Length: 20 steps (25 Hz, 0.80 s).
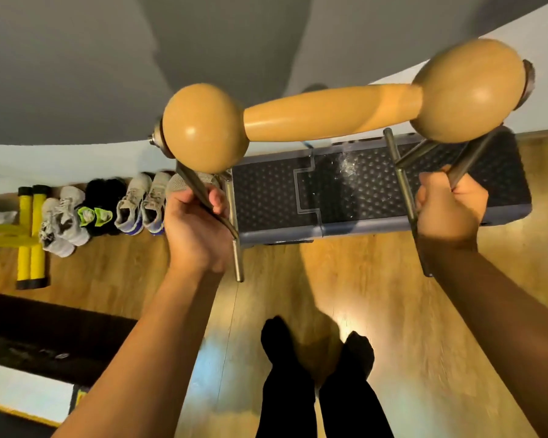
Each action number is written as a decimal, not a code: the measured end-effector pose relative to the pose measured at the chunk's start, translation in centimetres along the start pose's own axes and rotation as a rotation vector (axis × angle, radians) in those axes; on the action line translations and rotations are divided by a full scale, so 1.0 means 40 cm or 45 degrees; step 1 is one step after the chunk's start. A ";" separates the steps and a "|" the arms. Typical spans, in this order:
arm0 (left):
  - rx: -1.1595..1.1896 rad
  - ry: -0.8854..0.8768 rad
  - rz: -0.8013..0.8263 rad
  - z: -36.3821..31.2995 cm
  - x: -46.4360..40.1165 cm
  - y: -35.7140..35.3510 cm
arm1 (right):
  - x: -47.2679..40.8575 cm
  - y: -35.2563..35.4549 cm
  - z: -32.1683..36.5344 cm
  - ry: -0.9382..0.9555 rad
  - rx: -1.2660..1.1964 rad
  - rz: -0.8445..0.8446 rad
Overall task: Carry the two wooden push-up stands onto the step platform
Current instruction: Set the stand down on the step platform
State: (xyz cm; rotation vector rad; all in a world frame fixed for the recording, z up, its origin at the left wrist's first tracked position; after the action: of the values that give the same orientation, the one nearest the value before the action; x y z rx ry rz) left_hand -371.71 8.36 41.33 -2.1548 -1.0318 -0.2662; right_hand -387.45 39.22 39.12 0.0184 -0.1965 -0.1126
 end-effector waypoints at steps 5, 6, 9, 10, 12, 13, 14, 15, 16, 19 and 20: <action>0.011 0.067 -0.013 0.157 -0.196 0.111 | -0.059 -0.060 -0.199 -0.094 -0.104 0.036; 0.021 0.073 -0.018 0.179 -0.228 0.123 | -0.071 -0.069 -0.227 -0.118 -0.106 0.022; -0.023 0.078 -0.038 0.245 -0.327 0.162 | -0.110 -0.101 -0.322 -0.155 -0.071 -0.019; -0.040 0.087 -0.043 0.263 -0.355 0.174 | -0.120 -0.112 -0.352 -0.171 -0.076 -0.031; -0.054 0.107 -0.046 0.303 -0.410 0.195 | -0.144 -0.127 -0.410 -0.189 -0.104 -0.065; -0.055 0.113 -0.038 0.324 -0.436 0.204 | -0.157 -0.133 -0.438 -0.201 -0.112 -0.081; -0.053 0.109 -0.021 0.340 -0.457 0.210 | -0.167 -0.140 -0.462 -0.218 -0.127 -0.091; -0.058 0.097 -0.010 0.351 -0.473 0.217 | -0.176 -0.147 -0.483 -0.239 -0.151 -0.096; -0.063 0.085 -0.001 0.367 -0.491 0.226 | -0.187 -0.154 -0.508 -0.255 -0.175 -0.101; -0.068 0.092 0.006 0.422 -0.537 0.250 | -0.224 -0.165 -0.568 -0.269 -0.196 -0.120; -0.075 0.097 0.005 0.435 -0.548 0.255 | -0.233 -0.171 -0.582 -0.275 -0.202 -0.121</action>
State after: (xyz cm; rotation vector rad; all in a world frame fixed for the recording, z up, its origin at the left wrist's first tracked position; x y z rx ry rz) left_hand -380.56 2.97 13.40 -2.1814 -0.9877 -0.3781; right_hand -392.72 33.65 14.30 -0.1432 -0.4020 -0.2253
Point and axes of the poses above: each hand's wrist, its own x-axis away from the middle knuckle, its own y-axis out of the back of the hand, z = x × y, the point moved 6 cm from there along -x, towards the middle knuckle, and after that the axes turned 7 degrees about -x, right-handed, at the moved point
